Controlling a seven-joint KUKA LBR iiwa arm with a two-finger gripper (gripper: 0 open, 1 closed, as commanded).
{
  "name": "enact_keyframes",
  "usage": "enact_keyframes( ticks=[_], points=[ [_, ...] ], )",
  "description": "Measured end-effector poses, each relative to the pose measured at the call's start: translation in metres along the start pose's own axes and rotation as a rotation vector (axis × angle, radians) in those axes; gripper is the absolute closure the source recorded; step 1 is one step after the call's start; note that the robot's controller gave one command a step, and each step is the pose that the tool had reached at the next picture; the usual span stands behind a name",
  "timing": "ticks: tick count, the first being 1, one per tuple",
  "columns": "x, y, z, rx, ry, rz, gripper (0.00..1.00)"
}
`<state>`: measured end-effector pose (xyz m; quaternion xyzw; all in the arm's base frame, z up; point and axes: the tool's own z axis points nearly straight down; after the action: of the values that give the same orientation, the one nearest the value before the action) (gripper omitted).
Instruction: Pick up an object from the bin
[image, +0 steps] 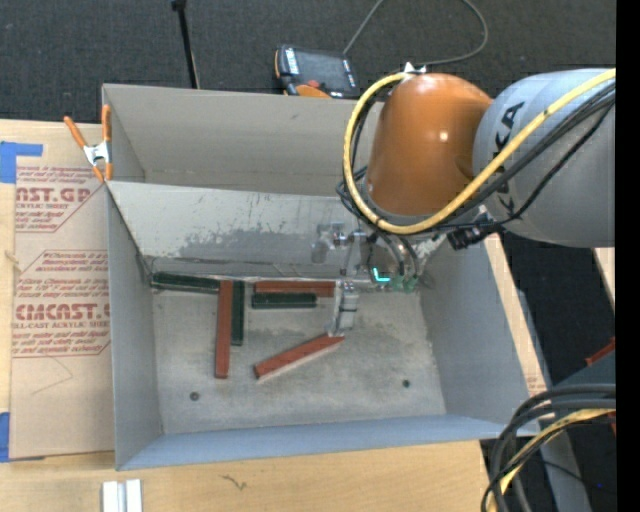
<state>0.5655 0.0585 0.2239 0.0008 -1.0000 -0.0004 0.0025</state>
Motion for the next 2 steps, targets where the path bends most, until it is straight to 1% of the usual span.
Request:
enact_keyframes(
  ticks=[1, 2],
  points=[
    [0.029, 0.002, 0.159, 0.001, 0.002, -0.123, 0.00],
    [0.043, 0.010, 0.123, -0.001, -0.006, -0.062, 0.00]
  ],
)
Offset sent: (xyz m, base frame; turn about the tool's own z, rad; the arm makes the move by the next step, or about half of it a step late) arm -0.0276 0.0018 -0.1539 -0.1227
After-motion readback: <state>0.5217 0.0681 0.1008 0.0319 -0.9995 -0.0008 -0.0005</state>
